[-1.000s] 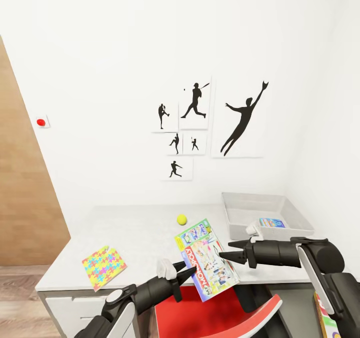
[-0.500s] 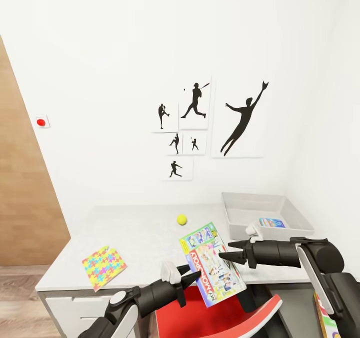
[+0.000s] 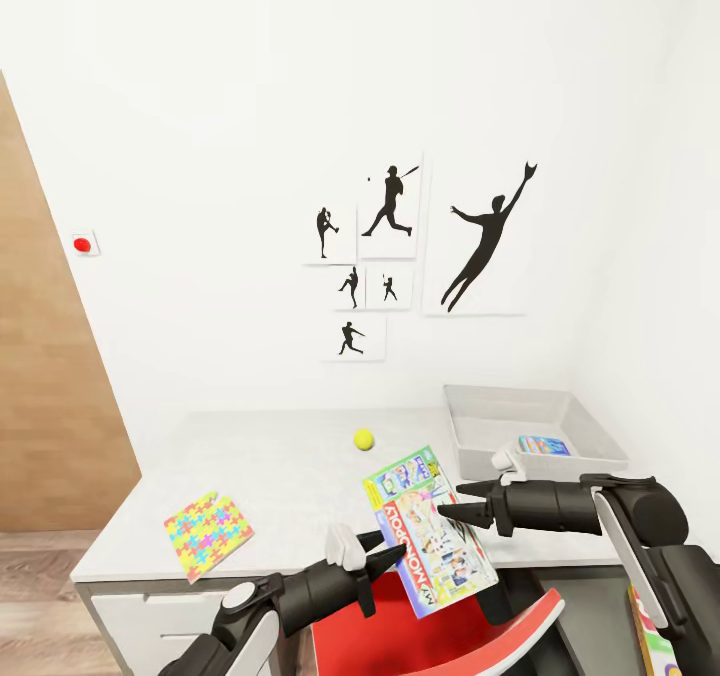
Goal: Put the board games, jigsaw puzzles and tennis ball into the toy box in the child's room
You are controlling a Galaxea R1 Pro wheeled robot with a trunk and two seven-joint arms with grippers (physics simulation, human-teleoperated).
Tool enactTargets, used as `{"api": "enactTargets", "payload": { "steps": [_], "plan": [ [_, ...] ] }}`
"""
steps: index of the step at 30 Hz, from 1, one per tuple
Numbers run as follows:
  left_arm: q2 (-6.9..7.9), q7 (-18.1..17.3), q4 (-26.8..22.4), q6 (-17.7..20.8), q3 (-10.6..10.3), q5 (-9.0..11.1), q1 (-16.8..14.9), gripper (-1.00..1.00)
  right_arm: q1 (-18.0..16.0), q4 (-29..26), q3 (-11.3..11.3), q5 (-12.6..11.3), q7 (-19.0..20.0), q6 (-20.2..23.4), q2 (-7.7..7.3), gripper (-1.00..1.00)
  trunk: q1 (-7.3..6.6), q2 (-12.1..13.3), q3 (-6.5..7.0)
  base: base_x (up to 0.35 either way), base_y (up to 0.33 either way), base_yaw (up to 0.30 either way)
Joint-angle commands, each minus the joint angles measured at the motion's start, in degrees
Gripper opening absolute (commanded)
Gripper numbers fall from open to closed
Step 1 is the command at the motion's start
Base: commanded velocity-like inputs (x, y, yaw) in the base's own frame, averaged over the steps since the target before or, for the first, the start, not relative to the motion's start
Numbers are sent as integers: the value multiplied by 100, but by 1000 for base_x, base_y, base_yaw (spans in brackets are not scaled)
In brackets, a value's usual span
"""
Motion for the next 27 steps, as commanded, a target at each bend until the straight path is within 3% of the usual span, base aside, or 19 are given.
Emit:
{"api": "enactTargets", "payload": {
  "steps": [1, 9, 14, 27],
  "plan": [
    [2, -8, -2, 58, -9, 61, -4, -100, -2, 1, -1, -31, -5, 47, -1, 100, 2, -4, -2, 0, 0, 0],
    [-3, -6, -1, 61, -12, 74, -6, -100, -1, 36, 31, -25, -10, 45, 14, 100, 2, -4, -2, 0, 0, 0],
    [-9, 1, -1, 243, -11, 93, -7, -100, -7, 116, 328, -1, -12, 44, 98, 100, 2, -4, -2, 0, 0, 0],
    [-79, 20, -3, 341, -5, 65, -7, -100, -10, 154, 439, 8, -13, 43, 125, 100, 2, -4, -2, 0, 0, 0]
  ]
}}
